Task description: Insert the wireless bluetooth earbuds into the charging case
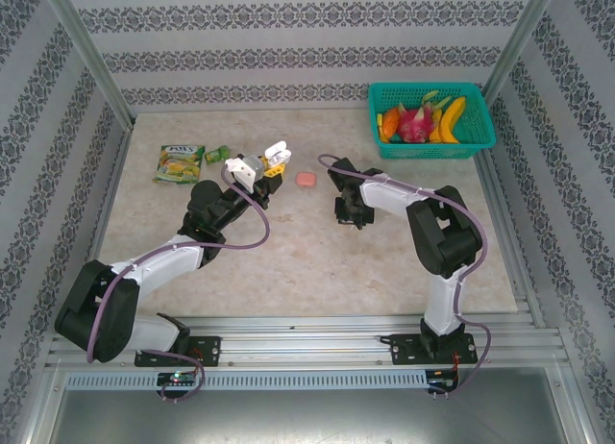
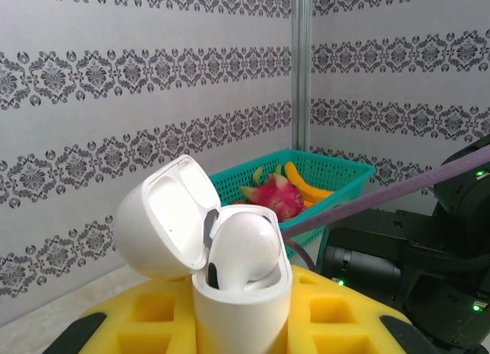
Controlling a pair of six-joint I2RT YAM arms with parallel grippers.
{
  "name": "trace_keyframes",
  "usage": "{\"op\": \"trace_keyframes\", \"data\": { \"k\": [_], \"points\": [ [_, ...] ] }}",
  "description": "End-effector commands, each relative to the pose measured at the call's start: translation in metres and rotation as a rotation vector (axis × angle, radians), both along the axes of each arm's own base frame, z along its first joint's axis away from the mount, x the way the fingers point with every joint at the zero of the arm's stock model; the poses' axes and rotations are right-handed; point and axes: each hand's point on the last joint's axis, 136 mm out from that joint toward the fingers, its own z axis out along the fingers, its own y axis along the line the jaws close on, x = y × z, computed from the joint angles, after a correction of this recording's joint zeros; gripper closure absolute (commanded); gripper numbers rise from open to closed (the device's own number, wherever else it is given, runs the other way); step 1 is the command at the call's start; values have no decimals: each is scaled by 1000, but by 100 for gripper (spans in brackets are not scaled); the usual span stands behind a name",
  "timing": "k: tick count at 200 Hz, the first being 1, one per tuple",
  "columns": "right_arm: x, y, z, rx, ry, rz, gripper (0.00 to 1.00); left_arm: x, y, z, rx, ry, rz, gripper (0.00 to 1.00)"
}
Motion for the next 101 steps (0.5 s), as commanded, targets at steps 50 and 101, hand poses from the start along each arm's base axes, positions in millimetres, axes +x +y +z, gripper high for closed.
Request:
{"op": "trace_keyframes", "data": {
  "k": [50, 101],
  "points": [
    [0, -1, 53, 82, -214, 16, 77, -6, 0, 16, -13, -30, -35, 100],
    [13, 13, 165, 252, -584, 87, 76, -25, -14, 14, 11, -11, -166, 100]
  ]
}}
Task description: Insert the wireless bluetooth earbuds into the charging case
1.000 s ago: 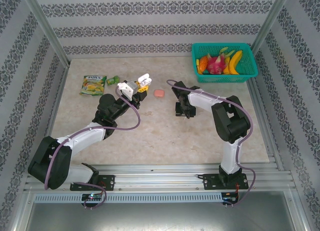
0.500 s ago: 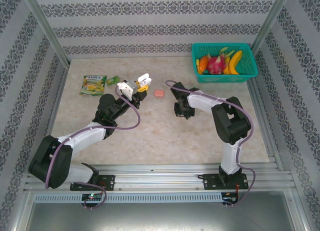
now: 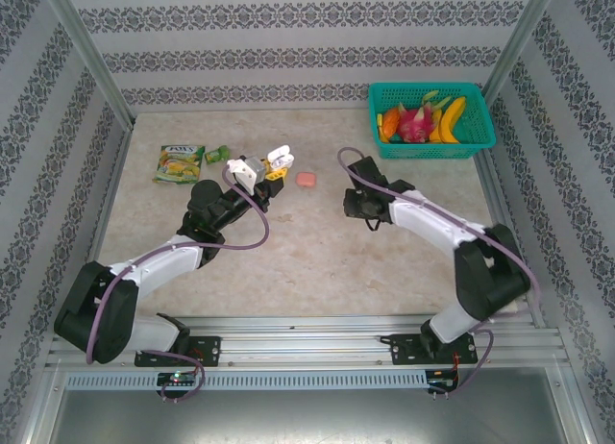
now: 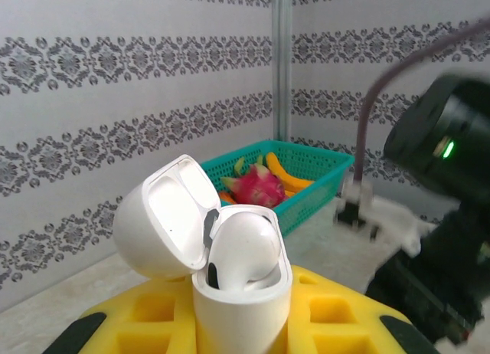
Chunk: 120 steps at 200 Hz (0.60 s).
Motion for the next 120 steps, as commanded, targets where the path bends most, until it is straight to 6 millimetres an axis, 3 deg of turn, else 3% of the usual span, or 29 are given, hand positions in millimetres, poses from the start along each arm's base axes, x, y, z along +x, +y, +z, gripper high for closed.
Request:
{"op": "trace_keyframes", "data": {
  "k": [1, 37, 64, 87, 120],
  "points": [
    [13, 10, 63, 71, -232, 49, 76, -16, -7, 21, -12, -38, -97, 100],
    [14, 23, 162, 169, -498, 150, 75, -29, -21, 20, -14, -4, -221, 100],
    [9, 36, 216, 242, -633, 230, 75, -27, -28, 16, -29, 36, -267, 100],
    [5, 49, 243, 306, -705, 296, 75, -23, -32, 17, -49, 50, -285, 100],
    [5, 64, 257, 377, -745, 357, 75, -15, -39, 21, -69, 80, -310, 100]
  ]
}}
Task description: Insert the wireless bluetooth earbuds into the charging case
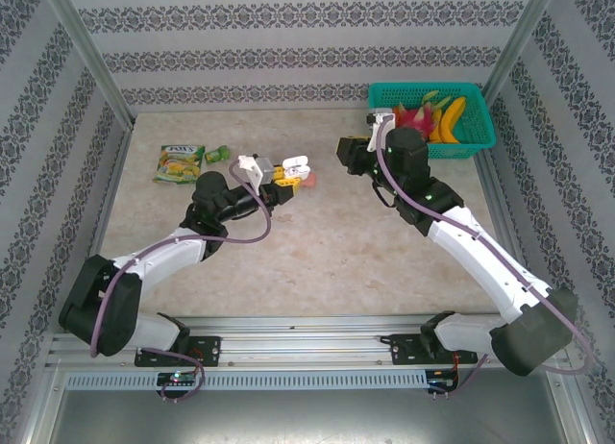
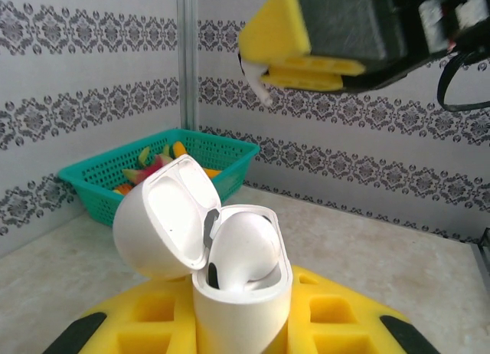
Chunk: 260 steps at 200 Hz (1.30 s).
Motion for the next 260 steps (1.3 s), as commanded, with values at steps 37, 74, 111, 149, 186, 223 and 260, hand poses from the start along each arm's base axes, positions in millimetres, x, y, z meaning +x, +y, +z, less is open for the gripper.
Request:
{"op": "trace_keyframes", "data": {
  "k": [37, 74, 111, 149, 186, 223, 260],
  "points": [
    [-3, 36, 35, 89, -110, 158, 75, 13, -10, 30, -73, -1, -46, 100],
    [-2, 47, 30, 92, -103, 191, 75, 22, -13, 34, -91, 6, -42, 100],
    [-2, 52, 24, 98, -92, 199, 75, 27, -14, 35, -96, 6, -33, 100],
    [-1, 57, 17, 99, -75, 209, 75, 29, -13, 39, -105, -3, -28, 100],
    [2, 61, 7, 94, -55, 209, 75, 27, -14, 44, -112, -12, -33, 100],
    [5, 62, 0, 86, -40, 205, 76, 25, -12, 47, -113, -21, -31, 100],
    [6, 62, -8, 77, -27, 202, 76, 24, -11, 50, -113, -30, -26, 100]
  ]
}}
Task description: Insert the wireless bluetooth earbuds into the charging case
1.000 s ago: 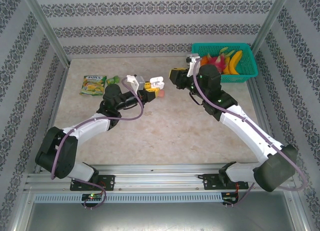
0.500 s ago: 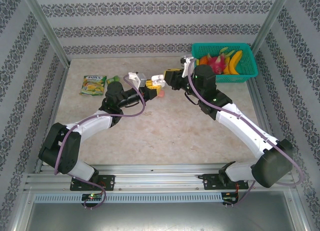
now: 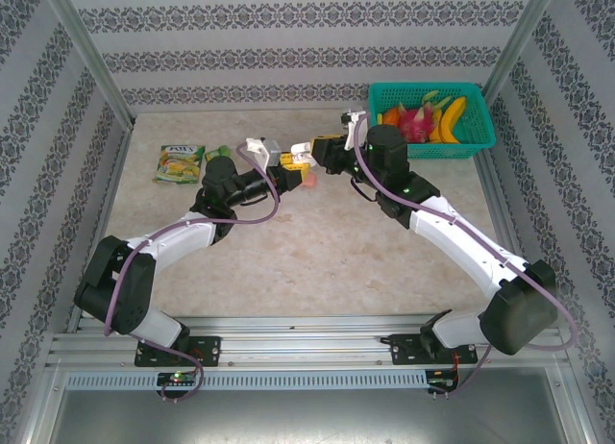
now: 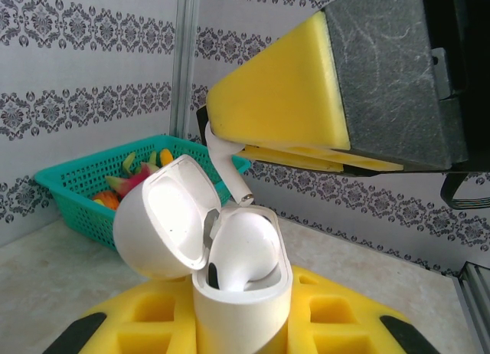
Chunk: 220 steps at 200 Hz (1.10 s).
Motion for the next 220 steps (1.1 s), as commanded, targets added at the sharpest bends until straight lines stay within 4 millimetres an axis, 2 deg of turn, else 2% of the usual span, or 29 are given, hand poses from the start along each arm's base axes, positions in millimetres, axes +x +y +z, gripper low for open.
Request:
{"op": "trace_keyframes", "data": {
  "k": [1, 90, 145, 194, 207, 220],
  "points": [
    [0, 7, 1, 17, -10, 14, 76, -3, 4, 36, -48, -96, 4, 100],
    [-1, 9, -17, -8, 25, 31, 78, -4, 6, 41, -50, -114, 16, 100],
    [-17, 29, -24, -89, 6, 115, 78, -3, 6, 43, -52, -119, 19, 100],
    [-25, 36, -25, -123, 1, 145, 77, -2, 6, 40, -46, -117, 24, 100],
    [-25, 36, -25, -126, 0, 143, 75, -2, 6, 39, -46, -116, 25, 100],
    [-25, 34, -22, -125, -4, 131, 68, -2, 6, 38, -45, -116, 24, 100]
  ]
}}
